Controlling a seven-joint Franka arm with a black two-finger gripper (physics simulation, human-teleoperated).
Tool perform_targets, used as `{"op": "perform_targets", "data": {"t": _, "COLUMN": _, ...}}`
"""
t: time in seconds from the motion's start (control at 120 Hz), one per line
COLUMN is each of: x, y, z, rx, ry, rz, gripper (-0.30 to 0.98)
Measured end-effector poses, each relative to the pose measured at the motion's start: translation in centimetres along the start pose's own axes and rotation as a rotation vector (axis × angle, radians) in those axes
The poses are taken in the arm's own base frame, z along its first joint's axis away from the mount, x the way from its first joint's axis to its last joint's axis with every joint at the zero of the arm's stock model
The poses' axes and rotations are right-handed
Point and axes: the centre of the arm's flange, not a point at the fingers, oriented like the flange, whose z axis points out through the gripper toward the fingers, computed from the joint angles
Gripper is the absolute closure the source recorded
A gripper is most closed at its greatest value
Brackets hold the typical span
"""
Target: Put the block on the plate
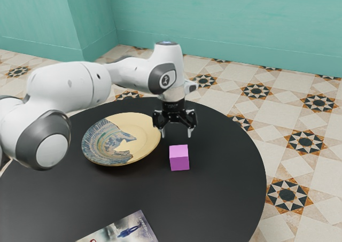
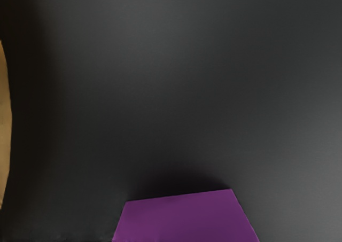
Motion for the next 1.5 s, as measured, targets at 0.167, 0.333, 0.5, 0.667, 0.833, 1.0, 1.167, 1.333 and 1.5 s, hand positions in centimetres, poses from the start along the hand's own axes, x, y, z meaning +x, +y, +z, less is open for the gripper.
{"op": "perform_targets", "data": {"t": 0.167, "x": -1.7, "y": 0.5, "z": 1.5, "rx": 0.04, "ry": -0.012, "rz": -0.076, "gripper": 0.02}}
{"op": "perform_targets", "data": {"t": 0.333, "x": -2.0, "y": 0.7, "z": 2.3, "rx": 0.046, "ry": -0.008, "rz": -0.148, "gripper": 0.02}}
{"op": "perform_targets", "data": {"t": 0.5, "x": -2.0, "y": 0.7, "z": 2.5, "rx": 0.042, "ry": 0.002, "rz": -0.207, "gripper": 0.02}}
{"op": "perform_targets", "data": {"t": 0.667, "x": -2.5, "y": 1.0, "z": 3.5, "rx": 0.043, "ry": -0.002, "rz": -0.246, "gripper": 0.02}}
{"op": "perform_targets", "data": {"t": 0.833, "x": -3.0, "y": 1.5, "z": 4.5, "rx": 0.036, "ry": 0.001, "rz": -0.271, "gripper": 0.02}}
{"op": "perform_targets", "data": {"t": 1.0, "x": -3.1, "y": 1.4, "z": 5.3, "rx": 0.031, "ry": 0.005, "rz": -0.299, "gripper": 0.02}}
{"op": "perform_targets", "data": {"t": 1.167, "x": -2.9, "y": 1.3, "z": 5.5, "rx": 0.022, "ry": 0.012, "rz": -0.323, "gripper": 0.05}}
{"op": "perform_targets", "data": {"t": 1.333, "x": -2.8, "y": 1.3, "z": 5.5, "rx": 0.013, "ry": 0.02, "rz": -0.339, "gripper": 0.17}}
{"op": "perform_targets", "data": {"t": 1.5, "x": -2.8, "y": 1.4, "z": 5.3, "rx": 0.008, "ry": 0.027, "rz": -0.349, "gripper": 0.22}}
